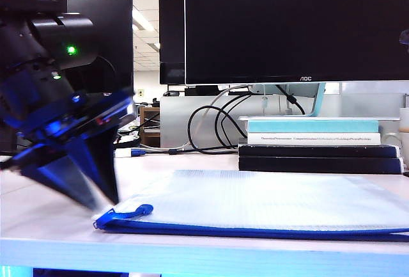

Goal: Pick up the transparent plastic file bag with a blue zipper and close its zipper.

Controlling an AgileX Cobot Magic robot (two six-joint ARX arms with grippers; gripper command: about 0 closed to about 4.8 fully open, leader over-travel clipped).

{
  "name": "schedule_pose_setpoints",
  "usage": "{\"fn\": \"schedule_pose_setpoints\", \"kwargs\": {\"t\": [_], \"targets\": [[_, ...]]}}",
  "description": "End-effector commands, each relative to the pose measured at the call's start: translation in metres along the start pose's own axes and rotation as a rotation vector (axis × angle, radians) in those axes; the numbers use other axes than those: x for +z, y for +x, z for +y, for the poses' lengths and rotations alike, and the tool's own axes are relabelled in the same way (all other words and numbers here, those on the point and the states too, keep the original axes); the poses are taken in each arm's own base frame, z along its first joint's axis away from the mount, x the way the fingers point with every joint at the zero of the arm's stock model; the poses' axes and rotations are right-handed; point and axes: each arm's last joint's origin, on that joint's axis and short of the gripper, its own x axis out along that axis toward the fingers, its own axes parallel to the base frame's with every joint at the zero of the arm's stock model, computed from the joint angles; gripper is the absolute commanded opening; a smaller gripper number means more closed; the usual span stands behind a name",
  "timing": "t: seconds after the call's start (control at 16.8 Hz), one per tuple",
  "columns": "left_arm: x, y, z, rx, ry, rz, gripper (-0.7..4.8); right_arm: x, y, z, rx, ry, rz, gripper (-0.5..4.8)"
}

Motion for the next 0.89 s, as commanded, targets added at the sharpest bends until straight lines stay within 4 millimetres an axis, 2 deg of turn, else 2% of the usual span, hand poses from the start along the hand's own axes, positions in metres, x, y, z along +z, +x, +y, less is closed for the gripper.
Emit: {"fn": "schedule_pose_setpoints", "kwargs": {"t": [0.06,0.18,0.42,0.48,0.54,0.6,0.89], "targets": [[-0.006,0.0,-0.003,-0.047,-0.008,0.094,2.57,0.002,0.0,0.001,0.007,-0.005,-0.017,0.91],[-0.004,0.001,-0.004,-0.071,-0.03,0.083,2.57,0.002,0.0,0.001,0.007,-0.005,-0.017,0.91],[-0.005,0.028,0.001,-0.15,-0.079,0.168,2.54,0.002,0.0,0.001,0.007,-0.005,-0.017,0.91],[-0.005,0.034,0.003,-0.157,-0.088,0.184,2.14,0.002,0.0,0.001,0.008,-0.005,-0.016,0.91],[-0.005,0.038,0.003,-0.157,-0.084,0.189,1.27,0.002,0.0,0.001,0.008,-0.005,-0.016,0.9],[-0.004,0.038,0.003,-0.163,-0.072,0.178,-0.03,0.002,0.0,0.001,0.008,-0.005,-0.016,0.9],[0.011,0.037,-0.005,-0.36,-0.051,0.08,-0.06,0.002,0.0,0.001,0.007,-0.005,-0.016,0.9]]}}
